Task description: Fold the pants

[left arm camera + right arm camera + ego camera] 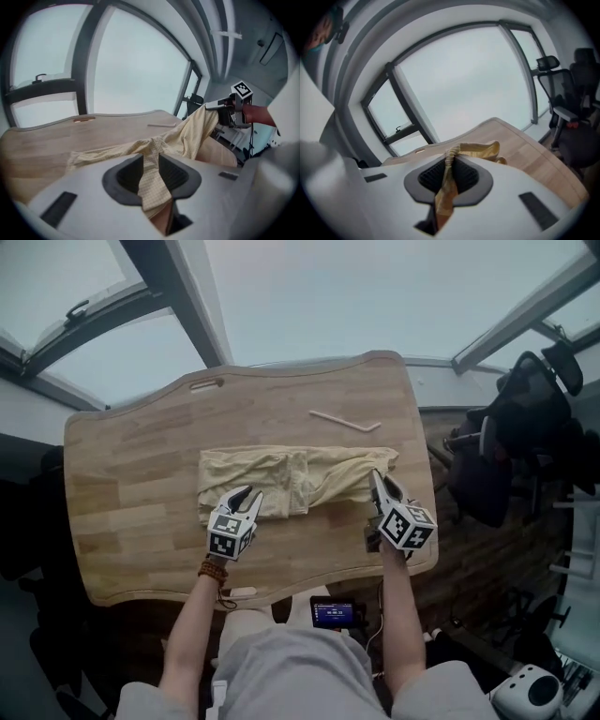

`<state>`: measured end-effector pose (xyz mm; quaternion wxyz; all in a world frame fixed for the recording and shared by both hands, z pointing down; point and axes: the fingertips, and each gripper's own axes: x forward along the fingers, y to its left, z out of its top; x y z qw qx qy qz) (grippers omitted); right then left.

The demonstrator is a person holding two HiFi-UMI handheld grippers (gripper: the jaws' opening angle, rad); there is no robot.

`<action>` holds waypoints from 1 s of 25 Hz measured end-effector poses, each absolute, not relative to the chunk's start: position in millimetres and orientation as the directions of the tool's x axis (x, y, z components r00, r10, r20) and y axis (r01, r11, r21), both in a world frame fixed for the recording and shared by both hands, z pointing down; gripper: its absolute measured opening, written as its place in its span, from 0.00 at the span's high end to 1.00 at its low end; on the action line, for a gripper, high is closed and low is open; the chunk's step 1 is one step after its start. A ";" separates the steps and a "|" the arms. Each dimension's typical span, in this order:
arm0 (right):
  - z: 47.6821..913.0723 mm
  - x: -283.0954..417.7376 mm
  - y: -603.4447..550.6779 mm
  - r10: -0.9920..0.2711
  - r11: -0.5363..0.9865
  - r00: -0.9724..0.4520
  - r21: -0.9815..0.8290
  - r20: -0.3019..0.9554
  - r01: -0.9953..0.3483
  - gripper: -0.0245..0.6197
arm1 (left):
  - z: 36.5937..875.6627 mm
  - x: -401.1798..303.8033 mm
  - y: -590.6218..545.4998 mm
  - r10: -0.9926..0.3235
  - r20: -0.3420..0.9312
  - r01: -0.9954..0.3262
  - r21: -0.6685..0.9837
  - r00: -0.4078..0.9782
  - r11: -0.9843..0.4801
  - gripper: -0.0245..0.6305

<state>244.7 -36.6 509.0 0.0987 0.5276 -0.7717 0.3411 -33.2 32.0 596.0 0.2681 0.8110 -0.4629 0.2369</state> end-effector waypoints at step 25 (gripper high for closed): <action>560.2 -139.5 62.3 -0.320 0.887 -0.699 -0.058 0.639 -0.458 0.59 | 599.3 -217.3 76.7 -0.715 0.616 -0.943 0.195 0.332 -0.270 0.80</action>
